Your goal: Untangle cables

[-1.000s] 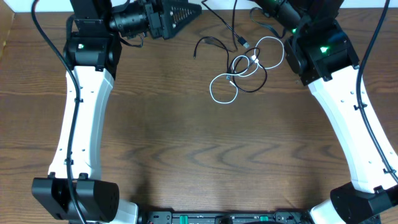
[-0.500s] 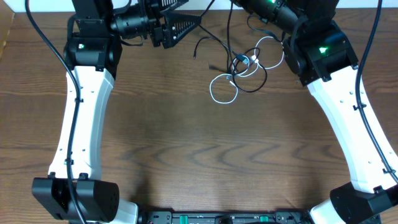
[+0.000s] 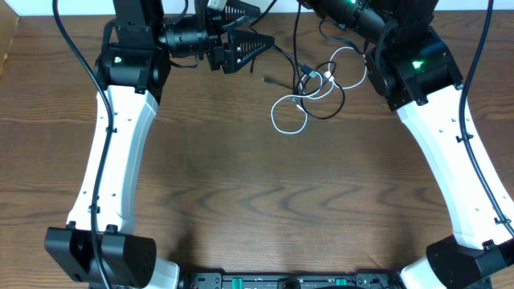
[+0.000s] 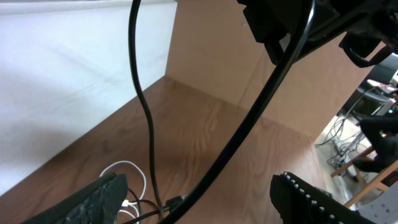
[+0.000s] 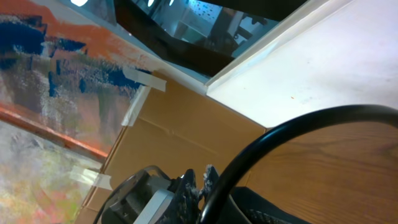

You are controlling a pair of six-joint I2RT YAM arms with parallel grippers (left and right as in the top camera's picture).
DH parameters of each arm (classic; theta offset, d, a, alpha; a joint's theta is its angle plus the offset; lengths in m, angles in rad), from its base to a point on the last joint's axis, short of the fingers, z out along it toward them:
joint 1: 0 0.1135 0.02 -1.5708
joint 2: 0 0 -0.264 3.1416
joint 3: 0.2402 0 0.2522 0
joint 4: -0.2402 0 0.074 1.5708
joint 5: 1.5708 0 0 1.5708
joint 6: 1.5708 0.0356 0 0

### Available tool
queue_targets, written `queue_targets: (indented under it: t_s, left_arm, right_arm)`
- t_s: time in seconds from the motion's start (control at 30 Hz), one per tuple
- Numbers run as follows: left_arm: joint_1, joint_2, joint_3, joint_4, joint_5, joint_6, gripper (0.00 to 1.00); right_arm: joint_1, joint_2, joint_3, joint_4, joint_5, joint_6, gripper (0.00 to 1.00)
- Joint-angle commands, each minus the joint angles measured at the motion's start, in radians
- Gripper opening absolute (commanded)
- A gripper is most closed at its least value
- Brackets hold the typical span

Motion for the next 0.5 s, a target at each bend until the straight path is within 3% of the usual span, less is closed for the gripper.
queue_targets:
  t_s: [0.0, 0.17, 0.23, 0.37, 0.43, 0.47]
  left_arm:
    - [-0.001, -0.013, -0.002, 0.003, 0.013, 0.034, 0.77]
    - [-0.001, -0.013, -0.002, 0.005, 0.013, 0.034, 0.68]
    - [-0.001, -0.013, -0.002, 0.006, 0.013, 0.034, 0.52]
    - [-0.001, -0.013, -0.002, 0.013, 0.009, 0.033, 0.30]
    - [0.000, -0.013, -0.002, 0.013, 0.002, 0.033, 0.08]
    - [0.000, -0.013, -0.002, 0.011, -0.022, 0.029, 0.08]
  right_arm:
    - [0.006, -0.006, 0.008, 0.003, -0.031, 0.008, 0.01]
    - [0.014, -0.006, 0.008, -0.010, -0.032, 0.002, 0.02]
    - [0.014, -0.006, 0.008, -0.033, -0.023, -0.009, 0.01]
    - [0.014, -0.006, 0.008, -0.053, -0.015, -0.048, 0.01]
    - [0.013, -0.006, 0.008, -0.058, -0.005, -0.055, 0.02]
    - [0.013, -0.006, 0.008, -0.062, 0.010, -0.060, 0.02]
